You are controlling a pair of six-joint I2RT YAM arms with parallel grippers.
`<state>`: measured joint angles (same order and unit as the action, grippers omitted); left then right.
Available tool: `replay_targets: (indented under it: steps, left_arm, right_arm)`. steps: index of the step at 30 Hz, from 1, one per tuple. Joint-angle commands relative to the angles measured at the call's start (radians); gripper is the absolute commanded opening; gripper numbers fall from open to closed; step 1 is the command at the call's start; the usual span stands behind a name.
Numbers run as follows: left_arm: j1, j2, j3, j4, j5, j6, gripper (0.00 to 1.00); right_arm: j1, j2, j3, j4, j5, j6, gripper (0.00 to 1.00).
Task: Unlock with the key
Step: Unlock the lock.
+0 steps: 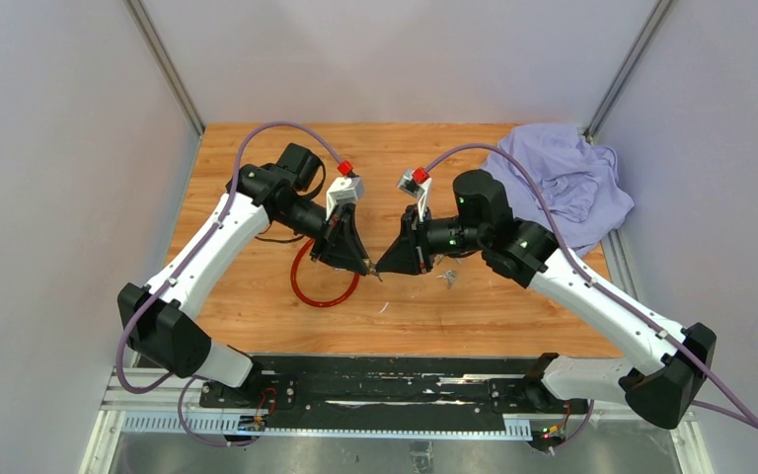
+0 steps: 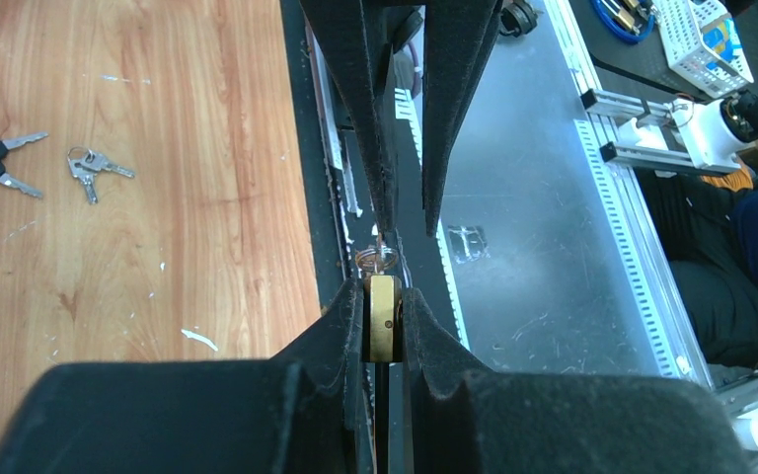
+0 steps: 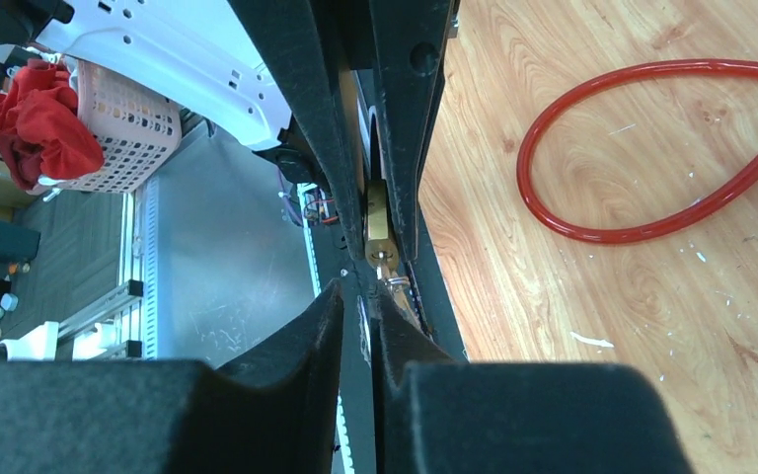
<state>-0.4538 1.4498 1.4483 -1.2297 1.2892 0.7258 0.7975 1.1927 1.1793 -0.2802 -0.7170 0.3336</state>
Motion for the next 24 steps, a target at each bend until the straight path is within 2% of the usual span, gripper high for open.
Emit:
replay_targets:
  steps: [1, 9, 17, 24]
  left_arm:
    - [-0.003, -0.024, 0.021, 0.004, 0.02, -0.002, 0.0]
    - [-0.004, -0.027, 0.026, 0.004, 0.026, -0.01, 0.0]
    - [-0.003, -0.03, 0.023, 0.005, 0.032, -0.01, 0.0]
    - [-0.003, -0.034, 0.023, 0.004, 0.033, -0.008, 0.0]
  right_arm:
    - [-0.008, 0.013, 0.006, 0.073, 0.002, 0.022, 0.14]
    - [-0.005, 0.027, -0.002, 0.076, 0.0, 0.019, 0.15]
    - [-0.006, -0.007, 0.013, 0.005, 0.049, -0.03, 0.29]
    - [-0.005, 0.0, 0.022, -0.016, 0.043, -0.033, 0.31]
